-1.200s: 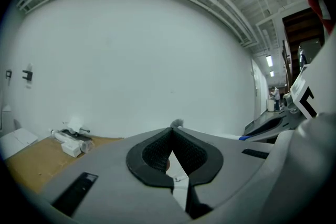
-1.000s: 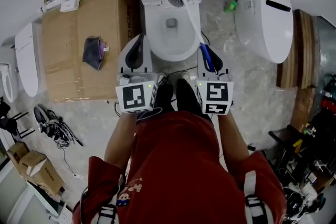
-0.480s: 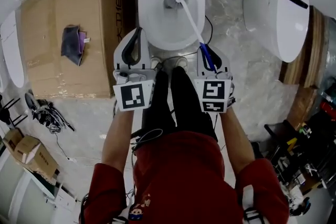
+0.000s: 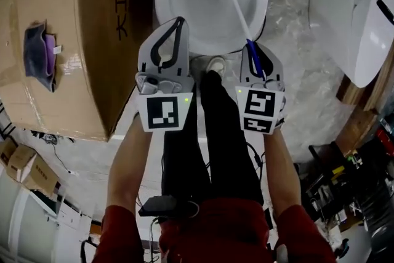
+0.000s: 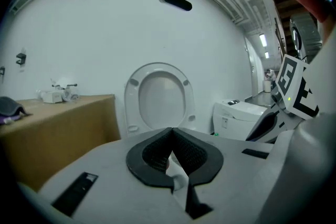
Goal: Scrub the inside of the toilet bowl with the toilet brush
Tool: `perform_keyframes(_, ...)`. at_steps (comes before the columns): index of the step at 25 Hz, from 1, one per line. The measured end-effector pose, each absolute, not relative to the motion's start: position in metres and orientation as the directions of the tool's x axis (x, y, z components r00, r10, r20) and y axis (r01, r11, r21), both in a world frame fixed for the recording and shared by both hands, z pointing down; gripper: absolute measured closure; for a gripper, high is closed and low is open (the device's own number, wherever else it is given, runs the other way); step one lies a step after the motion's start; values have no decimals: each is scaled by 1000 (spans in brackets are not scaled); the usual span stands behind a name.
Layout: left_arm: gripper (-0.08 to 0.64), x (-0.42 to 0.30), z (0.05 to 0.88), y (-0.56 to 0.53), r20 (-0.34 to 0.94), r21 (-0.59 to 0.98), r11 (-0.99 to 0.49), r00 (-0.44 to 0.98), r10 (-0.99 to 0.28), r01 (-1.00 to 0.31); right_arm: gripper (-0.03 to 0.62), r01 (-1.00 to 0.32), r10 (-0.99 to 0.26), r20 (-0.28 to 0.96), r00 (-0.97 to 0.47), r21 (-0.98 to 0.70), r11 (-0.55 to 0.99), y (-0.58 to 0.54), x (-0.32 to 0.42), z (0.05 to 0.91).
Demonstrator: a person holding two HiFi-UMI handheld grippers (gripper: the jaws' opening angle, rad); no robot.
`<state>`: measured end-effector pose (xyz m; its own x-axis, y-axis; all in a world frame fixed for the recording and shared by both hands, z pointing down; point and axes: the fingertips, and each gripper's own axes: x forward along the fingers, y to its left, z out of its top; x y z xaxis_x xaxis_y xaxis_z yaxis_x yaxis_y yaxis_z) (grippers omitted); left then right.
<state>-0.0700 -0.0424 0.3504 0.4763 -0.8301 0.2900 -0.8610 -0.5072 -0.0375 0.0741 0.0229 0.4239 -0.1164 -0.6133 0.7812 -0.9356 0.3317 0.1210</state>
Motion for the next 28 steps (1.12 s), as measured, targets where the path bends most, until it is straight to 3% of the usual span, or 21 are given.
perform_keyframes(9,548,-86,417,-41,323,75,-434,434,-841,-898,529,-947,-580,812,-61,136,291,20,76,494)
perform_keyframes(28,548,-104,414,-51,348,81,-444,443,-826,-892,529,-946,-595,804,0,193,261,-33,66,499)
